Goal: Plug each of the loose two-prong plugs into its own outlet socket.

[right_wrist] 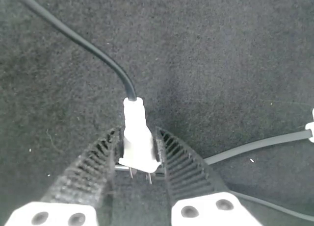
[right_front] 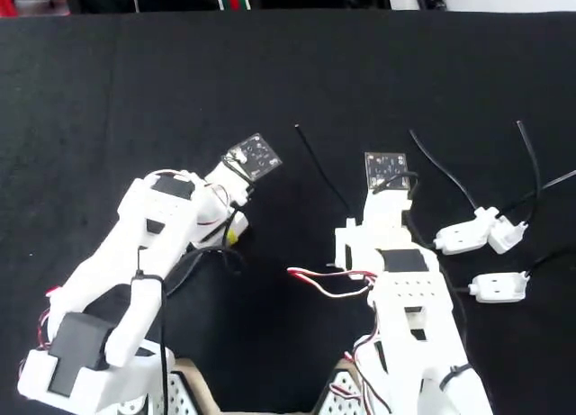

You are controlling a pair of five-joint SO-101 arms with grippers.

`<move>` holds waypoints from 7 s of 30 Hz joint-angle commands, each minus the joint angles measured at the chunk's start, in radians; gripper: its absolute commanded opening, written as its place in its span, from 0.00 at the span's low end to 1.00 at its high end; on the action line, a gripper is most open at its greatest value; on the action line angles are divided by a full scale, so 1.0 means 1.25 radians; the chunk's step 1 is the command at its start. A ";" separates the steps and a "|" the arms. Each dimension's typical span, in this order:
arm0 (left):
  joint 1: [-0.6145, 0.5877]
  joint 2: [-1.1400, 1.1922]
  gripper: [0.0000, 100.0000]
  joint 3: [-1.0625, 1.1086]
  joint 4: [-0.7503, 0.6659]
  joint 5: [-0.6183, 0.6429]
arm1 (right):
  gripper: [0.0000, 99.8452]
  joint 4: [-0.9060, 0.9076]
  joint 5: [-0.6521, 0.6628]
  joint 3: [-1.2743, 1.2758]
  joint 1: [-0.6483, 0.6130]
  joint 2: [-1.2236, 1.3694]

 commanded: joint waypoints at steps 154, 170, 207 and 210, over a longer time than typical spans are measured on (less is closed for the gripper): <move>-0.082 0.106 0.03 -0.018 -0.091 0.026 | 0.01 -0.006 0.006 -0.033 0.010 -0.015; 0.179 -0.114 0.03 0.147 -0.098 0.091 | 0.01 -0.006 0.007 -0.034 0.011 -0.015; -0.006 -0.123 0.23 0.136 -0.193 0.087 | 0.01 -0.006 0.007 -0.034 0.010 -0.015; -0.010 -0.123 0.23 0.131 -0.193 0.087 | 0.01 -0.006 0.007 -0.034 0.010 -0.015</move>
